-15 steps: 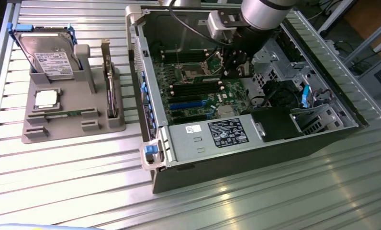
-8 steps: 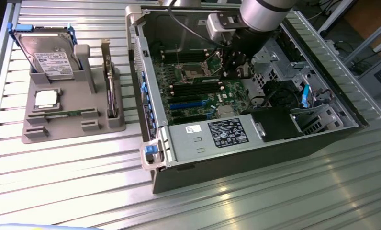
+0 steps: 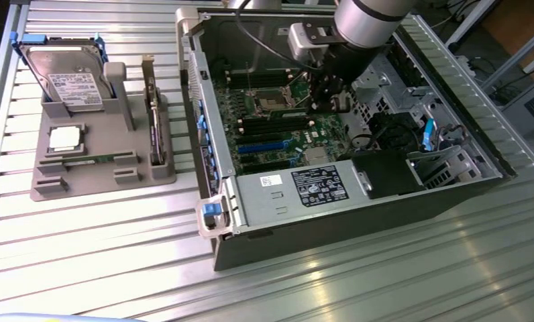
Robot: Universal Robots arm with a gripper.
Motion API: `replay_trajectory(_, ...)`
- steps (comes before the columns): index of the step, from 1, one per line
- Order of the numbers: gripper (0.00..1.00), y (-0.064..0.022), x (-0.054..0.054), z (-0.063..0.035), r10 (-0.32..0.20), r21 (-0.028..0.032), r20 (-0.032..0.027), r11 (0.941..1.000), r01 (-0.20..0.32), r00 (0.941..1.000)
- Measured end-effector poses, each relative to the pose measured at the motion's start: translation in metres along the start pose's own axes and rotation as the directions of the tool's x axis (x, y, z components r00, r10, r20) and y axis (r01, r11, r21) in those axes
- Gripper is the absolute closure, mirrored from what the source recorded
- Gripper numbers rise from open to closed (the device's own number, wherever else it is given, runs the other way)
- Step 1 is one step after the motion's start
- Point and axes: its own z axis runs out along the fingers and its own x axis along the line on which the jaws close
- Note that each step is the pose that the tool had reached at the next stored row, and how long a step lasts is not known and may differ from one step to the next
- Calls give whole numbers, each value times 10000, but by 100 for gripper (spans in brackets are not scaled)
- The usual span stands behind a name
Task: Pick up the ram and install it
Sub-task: 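Insert the ram into the slot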
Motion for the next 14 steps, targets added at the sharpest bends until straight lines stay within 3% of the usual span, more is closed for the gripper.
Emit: replay_trajectory(14, 88, 6, 9, 81, 0, 0, -1, 10000, 0, 10000)
